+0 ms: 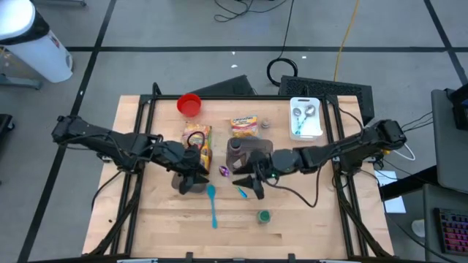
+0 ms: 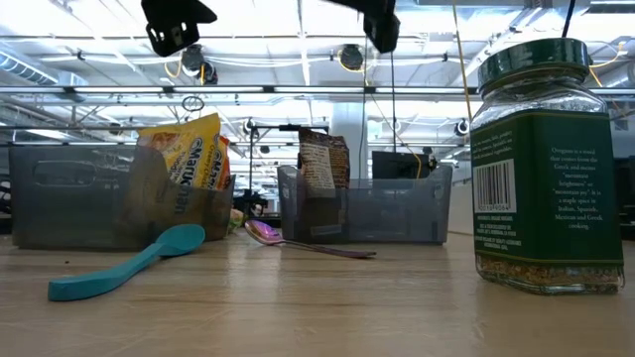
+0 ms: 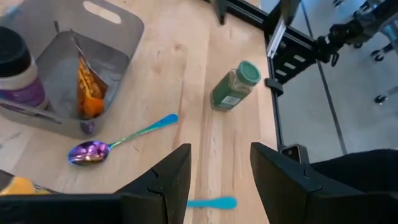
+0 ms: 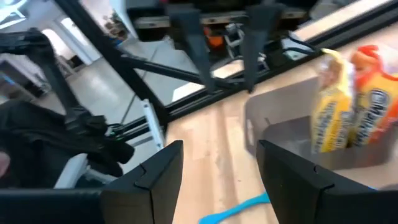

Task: Pick & Place Food Item
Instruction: Put the green spice bottle into the right black bin

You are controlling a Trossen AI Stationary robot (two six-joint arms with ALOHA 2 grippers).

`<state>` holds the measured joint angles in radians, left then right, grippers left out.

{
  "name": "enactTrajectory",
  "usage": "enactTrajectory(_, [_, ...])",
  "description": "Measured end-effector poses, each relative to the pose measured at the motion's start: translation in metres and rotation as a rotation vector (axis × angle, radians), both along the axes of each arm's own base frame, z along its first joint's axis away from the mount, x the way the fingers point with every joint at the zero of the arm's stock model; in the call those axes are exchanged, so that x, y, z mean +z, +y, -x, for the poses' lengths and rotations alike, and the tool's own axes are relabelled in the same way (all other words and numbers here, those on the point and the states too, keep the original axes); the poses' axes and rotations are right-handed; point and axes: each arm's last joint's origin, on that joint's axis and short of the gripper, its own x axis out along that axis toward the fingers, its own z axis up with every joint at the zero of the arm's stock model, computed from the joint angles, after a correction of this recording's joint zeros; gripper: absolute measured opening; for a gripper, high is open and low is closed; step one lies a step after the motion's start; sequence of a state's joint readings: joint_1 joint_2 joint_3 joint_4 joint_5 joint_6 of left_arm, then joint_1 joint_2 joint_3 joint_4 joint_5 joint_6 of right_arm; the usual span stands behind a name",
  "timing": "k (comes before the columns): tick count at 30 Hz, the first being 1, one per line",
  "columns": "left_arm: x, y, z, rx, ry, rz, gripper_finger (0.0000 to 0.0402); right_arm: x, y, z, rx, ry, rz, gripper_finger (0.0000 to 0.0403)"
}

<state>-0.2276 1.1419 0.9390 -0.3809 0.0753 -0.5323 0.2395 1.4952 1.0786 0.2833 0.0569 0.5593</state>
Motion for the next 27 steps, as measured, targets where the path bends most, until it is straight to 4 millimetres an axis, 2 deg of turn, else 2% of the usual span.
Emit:
enactTrajectory(5, [0.001, -0.004, 0.001, -0.007, -0.009, -0.009, 0.0175, 0.001, 0.023, 0.006, 0.03, -0.011, 0.031, 0.0196])
enactTrajectory(9, [0.005, -0.004, 0.003, -0.011, -0.035, -0.002, 0.0175, 0.019, 0.045, 0.01, 0.072, -0.041, 0.082, 0.0196])
enactTrajectory(15, [0.012, -0.011, 0.005, -0.036, -0.094, 0.021, 0.0175, 0.058, 0.078, 0.022, 0.053, 0.032, 0.391, 0.0196])
enactTrajectory(18, [0.017, -0.017, 0.003, -0.047, -0.146, 0.055, 0.0175, 0.066, 0.091, 0.026, 0.075, 0.066, 0.481, 0.0196])
enactTrajectory(22, [0.033, -0.025, 0.001, -0.075, -0.315, 0.11, 0.0175, 0.058, 0.103, 0.03, 0.116, 0.13, 0.46, 0.0196])
enactTrajectory(27, [0.047, -0.034, 0.003, -0.052, -0.444, 0.162, 0.0175, 0.03, 0.102, 0.034, 0.118, 0.392, 0.342, 0.0196])
